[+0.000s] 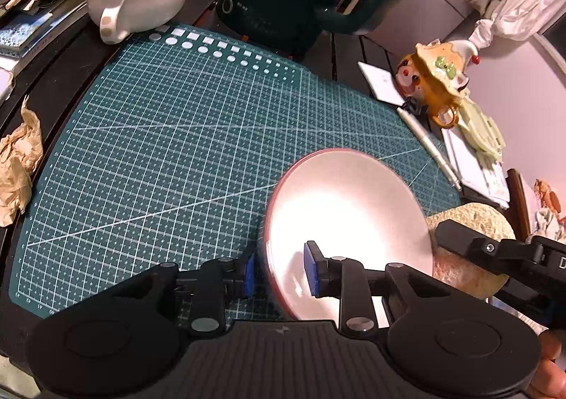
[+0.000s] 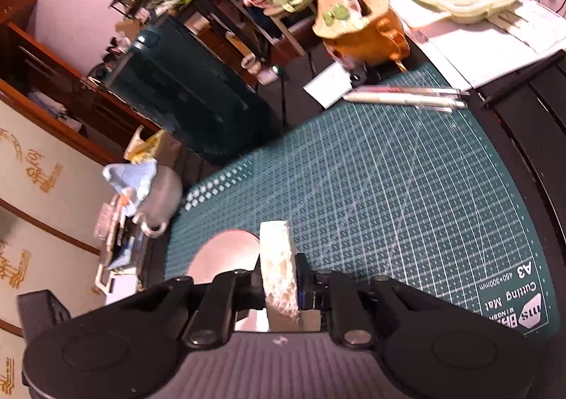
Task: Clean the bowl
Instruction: 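Tilt the bowl with the left tool while the right tool rubs the sponge on its underside, then hold the bowl with the left tool while the right tool scrubs the outer wall, then hold the bowl with the left tool while the right tool wipes the sponge along its base, then tilt the bowl with the left tool while the right tool scrubs its outer side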
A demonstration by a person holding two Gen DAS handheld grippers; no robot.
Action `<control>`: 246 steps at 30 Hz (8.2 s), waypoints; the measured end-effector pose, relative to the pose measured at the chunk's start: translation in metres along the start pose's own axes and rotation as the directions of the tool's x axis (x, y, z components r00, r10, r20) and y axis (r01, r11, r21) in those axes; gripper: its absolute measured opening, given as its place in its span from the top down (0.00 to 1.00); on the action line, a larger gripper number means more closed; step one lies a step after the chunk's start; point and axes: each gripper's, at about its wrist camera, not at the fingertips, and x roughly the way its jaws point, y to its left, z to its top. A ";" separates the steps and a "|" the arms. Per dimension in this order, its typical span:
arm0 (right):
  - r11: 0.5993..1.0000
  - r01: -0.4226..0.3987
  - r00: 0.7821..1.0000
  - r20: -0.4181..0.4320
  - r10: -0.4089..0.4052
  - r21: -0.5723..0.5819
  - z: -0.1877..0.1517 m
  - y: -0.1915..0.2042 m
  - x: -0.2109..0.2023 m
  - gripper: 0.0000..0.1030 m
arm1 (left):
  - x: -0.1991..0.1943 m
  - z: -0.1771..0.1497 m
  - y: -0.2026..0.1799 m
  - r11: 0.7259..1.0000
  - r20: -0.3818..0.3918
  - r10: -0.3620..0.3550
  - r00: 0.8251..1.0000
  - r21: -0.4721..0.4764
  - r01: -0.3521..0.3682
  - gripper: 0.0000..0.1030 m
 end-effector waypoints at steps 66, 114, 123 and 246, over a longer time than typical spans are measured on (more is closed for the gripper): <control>0.996 -0.046 0.999 -0.006 0.047 0.075 -0.001 -0.005 -0.012 0.88 | 0.001 -0.005 0.015 0.999 -0.028 -0.020 0.999 -0.038 0.018 0.75; 0.996 -0.054 0.998 -0.006 0.055 0.077 0.003 -0.005 -0.012 0.88 | 0.002 -0.008 0.011 1.000 -0.024 -0.008 1.000 -0.022 0.007 0.75; 0.994 -0.066 0.998 -0.009 0.067 0.087 0.003 -0.006 -0.010 0.87 | 0.000 -0.007 0.011 1.000 -0.025 -0.008 1.000 -0.016 0.007 0.75; 0.998 -0.014 1.000 0.020 0.013 0.054 -0.005 -0.010 -0.006 0.88 | -0.008 0.007 0.021 0.997 0.011 -0.020 1.000 -0.069 0.021 0.74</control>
